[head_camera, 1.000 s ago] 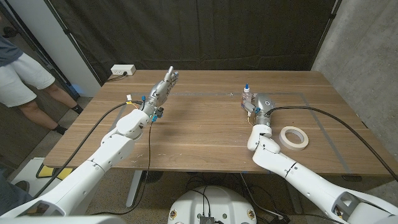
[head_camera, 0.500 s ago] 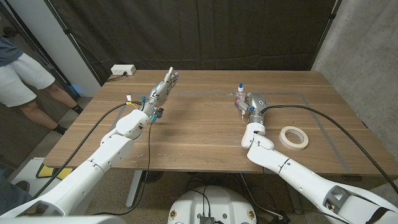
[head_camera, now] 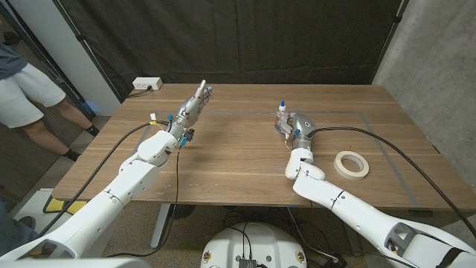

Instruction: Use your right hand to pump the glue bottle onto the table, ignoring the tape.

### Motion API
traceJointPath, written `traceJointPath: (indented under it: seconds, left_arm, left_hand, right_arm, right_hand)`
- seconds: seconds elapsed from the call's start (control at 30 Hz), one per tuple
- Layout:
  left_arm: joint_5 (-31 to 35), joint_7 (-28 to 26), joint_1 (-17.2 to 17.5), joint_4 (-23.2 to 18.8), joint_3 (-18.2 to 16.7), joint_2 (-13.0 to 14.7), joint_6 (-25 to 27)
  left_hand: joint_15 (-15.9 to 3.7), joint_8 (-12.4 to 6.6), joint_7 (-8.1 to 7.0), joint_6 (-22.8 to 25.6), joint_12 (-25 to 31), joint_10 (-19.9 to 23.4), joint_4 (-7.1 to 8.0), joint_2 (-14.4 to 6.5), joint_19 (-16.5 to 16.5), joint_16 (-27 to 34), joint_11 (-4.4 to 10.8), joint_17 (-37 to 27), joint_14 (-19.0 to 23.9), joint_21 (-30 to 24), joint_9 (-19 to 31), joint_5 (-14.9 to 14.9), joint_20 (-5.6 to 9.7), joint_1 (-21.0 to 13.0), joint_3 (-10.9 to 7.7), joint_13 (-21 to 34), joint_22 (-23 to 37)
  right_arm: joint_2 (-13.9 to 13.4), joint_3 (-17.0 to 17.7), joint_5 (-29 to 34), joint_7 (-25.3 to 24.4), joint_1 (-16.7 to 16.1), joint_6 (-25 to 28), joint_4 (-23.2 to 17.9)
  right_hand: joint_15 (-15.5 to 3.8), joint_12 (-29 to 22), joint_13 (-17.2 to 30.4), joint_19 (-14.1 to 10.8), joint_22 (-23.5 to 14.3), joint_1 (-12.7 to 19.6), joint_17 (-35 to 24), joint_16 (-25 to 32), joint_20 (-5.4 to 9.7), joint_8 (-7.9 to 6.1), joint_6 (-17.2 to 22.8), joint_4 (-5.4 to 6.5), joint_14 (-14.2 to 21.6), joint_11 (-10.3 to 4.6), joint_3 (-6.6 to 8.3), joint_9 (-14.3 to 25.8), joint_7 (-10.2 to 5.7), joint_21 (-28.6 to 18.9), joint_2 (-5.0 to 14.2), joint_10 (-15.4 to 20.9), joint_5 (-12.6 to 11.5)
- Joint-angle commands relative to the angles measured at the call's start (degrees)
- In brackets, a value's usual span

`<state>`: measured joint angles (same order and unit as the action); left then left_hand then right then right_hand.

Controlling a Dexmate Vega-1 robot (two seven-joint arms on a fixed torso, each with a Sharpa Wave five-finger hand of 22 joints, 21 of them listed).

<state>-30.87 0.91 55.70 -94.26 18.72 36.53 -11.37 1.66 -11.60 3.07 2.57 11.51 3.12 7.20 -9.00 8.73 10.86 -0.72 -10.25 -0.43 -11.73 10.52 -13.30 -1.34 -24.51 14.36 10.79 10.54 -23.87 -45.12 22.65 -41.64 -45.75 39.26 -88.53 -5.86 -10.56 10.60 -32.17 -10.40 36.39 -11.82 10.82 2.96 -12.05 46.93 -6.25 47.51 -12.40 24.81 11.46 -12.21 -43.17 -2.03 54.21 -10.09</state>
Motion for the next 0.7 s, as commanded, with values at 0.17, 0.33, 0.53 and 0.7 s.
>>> traceJointPath:
  seconds: [0.17,0.33,0.53,0.7]
  left_arm:
    - [0.28,-0.79,0.31,-1.06,0.25,0.11,1.02]
    - [0.54,-0.59,-0.17,-0.81,0.71,-0.09,1.20]
    - [0.58,-0.24,-0.63,-0.55,1.02,-0.13,1.47]
    - [0.35,0.13,-0.89,-0.63,1.12,0.22,2.33]
  left_hand:
    - [0.17,0.28,0.30,-0.01,0.12,0.09,0.16,0.36,0.38,-0.10,-0.27,-0.28,-0.03,-0.21,0.24,0.38,0.06,-0.23,0.13,0.13,0.14]
    - [0.21,0.28,0.34,-0.01,0.13,0.10,0.17,0.35,0.40,-0.10,-0.19,-0.28,-0.04,-0.21,0.24,0.39,0.06,-0.23,0.12,0.13,0.14]
    - [0.26,0.26,0.37,0.03,0.12,0.08,0.19,0.35,0.44,-0.11,-0.18,-0.28,-0.07,-0.21,0.24,0.40,0.07,-0.23,0.12,0.13,0.14]
    - [0.31,0.26,0.38,0.04,0.10,0.02,0.20,0.35,0.44,-0.09,-0.09,-0.28,-0.04,-0.22,0.24,0.40,0.06,-0.24,0.12,0.13,0.14]
  right_arm:
    - [-2.23,-1.20,0.65,1.83,-1.48,0.16,-2.04]
    - [-2.81,-1.10,0.56,2.54,-2.24,0.84,-2.92]
    - [-6.01,-2.21,1.93,6.40,-2.07,2.40,-6.81]
    - [-8.99,-1.47,2.73,8.96,-3.13,3.10,-12.44]
  right_hand:
    - [-0.22,0.03,0.21,1.25,-0.08,0.61,0.23,-0.25,0.22,0.49,-1.90,-0.54,-1.13,0.02,-0.71,0.15,0.16,0.79,-1.94,-1.63,-0.35]
    - [-0.03,0.22,0.21,1.93,-0.09,0.27,0.23,-0.24,-0.02,0.85,-3.58,-0.57,-1.93,0.12,-1.09,0.21,0.56,1.16,-2.26,-3.24,-0.55]
    - [2.91,0.54,0.32,5.81,-0.16,-3.80,0.18,-0.46,-2.29,1.80,-11.95,0.60,-7.00,3.27,-4.03,0.41,3.42,3.28,-3.87,-13.04,-0.69]
    - [6.27,0.15,0.49,10.79,-0.14,-9.14,0.36,-0.79,-4.50,2.06,-24.43,1.86,-16.84,9.66,-7.75,0.53,7.22,6.71,-5.44,-25.42,-1.36]
